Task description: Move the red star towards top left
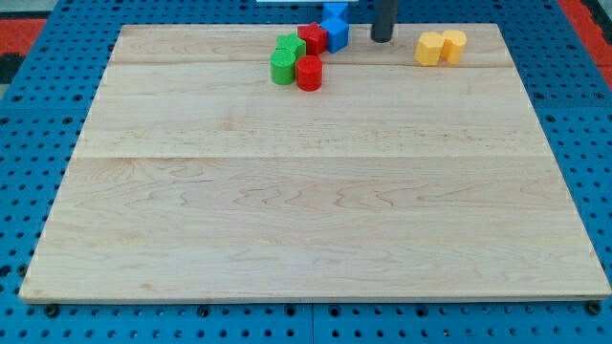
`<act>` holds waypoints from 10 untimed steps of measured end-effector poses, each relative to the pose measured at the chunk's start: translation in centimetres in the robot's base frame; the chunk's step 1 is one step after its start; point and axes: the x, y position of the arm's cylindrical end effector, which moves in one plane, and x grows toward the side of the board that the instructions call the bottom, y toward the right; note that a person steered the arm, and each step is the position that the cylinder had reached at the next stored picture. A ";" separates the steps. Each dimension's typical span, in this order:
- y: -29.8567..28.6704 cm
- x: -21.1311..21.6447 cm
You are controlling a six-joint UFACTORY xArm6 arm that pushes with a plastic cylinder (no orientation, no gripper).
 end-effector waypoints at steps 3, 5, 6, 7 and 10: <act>3.6 0.9; 4.4 1.0; 0.2 1.0; -2.3 0.4; -22.8 0.6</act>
